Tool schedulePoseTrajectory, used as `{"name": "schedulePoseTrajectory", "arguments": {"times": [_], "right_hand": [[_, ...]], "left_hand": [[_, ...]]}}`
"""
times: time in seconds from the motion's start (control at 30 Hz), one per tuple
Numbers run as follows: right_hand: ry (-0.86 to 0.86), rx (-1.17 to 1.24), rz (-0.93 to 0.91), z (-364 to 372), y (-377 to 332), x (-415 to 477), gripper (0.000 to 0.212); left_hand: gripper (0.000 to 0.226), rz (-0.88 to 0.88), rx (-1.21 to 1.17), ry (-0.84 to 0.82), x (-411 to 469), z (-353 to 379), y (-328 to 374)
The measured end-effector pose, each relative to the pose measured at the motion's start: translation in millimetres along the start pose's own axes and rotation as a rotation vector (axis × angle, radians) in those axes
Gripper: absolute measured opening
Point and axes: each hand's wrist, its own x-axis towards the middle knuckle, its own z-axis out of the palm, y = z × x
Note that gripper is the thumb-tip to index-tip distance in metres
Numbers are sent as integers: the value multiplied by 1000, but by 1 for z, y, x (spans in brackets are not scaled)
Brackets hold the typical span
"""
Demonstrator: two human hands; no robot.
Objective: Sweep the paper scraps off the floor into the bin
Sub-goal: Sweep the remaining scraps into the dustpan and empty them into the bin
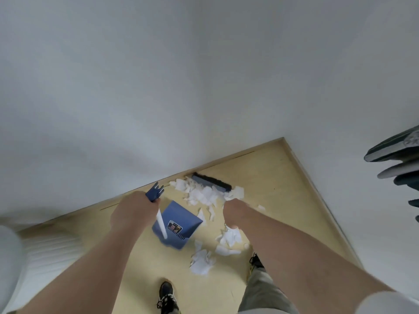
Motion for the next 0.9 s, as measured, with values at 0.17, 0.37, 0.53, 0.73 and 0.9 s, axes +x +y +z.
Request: {"name": "schedulePoseTrajectory", "arguments": {"times": [0.17, 0.37, 0.53, 0.73, 0.9], "right_hand": [[-12, -112, 57, 39, -62, -25, 33], [-94, -212, 107, 59, -135, -92, 36], [1, -123, 141, 26, -179, -120, 11], [134, -109, 192, 14, -225, -117, 14], [157, -46, 172, 20, -258, -69, 13]], "left_hand": [[40, 63, -4, 9, 20, -2, -101], [36, 106, -82, -59, 7, -24, -218], [36, 169, -83, -83, 6, -38, -255], [36, 165, -40, -71, 11, -40, -267], [41, 146, -34, -57, 15, -28, -286]]}}
